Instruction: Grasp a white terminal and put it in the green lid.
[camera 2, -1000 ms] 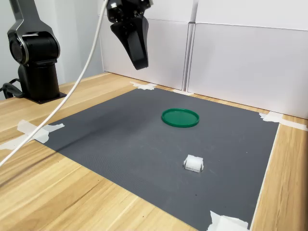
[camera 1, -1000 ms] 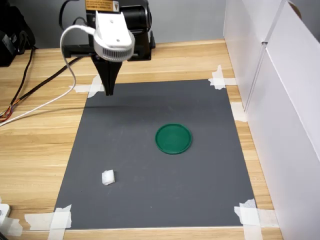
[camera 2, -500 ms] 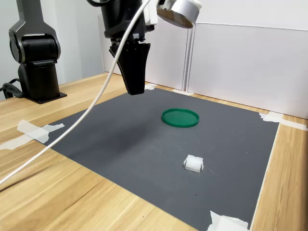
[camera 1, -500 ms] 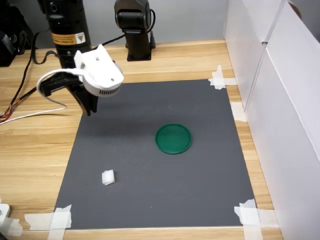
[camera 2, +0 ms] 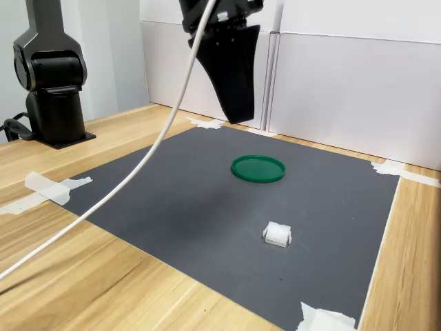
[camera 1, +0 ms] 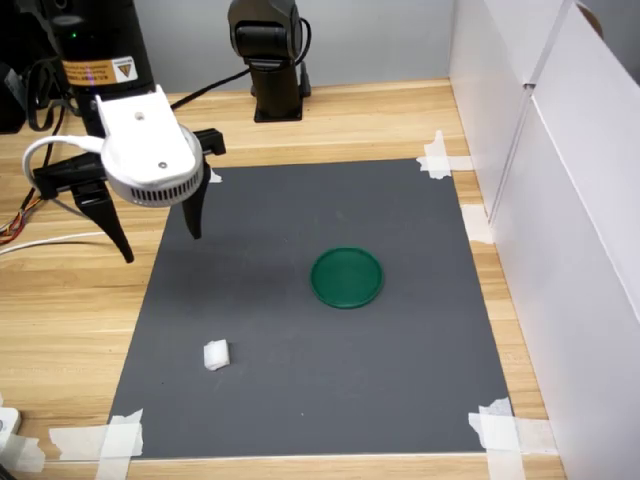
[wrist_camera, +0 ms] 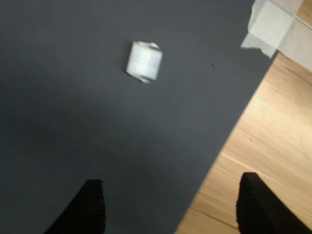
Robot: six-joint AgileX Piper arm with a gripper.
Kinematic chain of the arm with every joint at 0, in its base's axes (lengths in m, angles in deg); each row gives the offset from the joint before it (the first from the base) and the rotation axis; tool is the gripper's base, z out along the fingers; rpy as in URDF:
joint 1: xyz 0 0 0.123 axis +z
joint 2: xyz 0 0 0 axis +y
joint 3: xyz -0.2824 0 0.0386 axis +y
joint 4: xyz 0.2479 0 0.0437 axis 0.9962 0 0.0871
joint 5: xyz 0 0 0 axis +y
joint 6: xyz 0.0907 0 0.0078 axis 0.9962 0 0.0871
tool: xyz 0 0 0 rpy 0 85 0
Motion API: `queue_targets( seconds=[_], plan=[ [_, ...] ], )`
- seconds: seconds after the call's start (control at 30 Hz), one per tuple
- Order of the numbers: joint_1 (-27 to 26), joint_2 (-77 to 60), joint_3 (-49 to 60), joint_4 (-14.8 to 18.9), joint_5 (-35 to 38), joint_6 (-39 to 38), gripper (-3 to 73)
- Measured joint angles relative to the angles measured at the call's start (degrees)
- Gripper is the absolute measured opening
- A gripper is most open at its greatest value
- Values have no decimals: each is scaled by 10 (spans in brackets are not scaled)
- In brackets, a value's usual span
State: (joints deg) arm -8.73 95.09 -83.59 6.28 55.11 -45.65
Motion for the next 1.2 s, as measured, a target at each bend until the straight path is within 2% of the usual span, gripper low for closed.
queue_targets(
  seconds=[0.13, 0.5, 0.63, 0.83, 1.2],
  plan=[
    [0, 2, -4, 16, 11, 4, 674],
    [0, 76, -68, 15, 62, 52, 675],
    [1, 105, -99, 2, 73, 59, 675],
    [38, 144, -118, -63, 73, 89, 675],
    [53, 189, -130, -63, 54, 107, 674]
  ],
)
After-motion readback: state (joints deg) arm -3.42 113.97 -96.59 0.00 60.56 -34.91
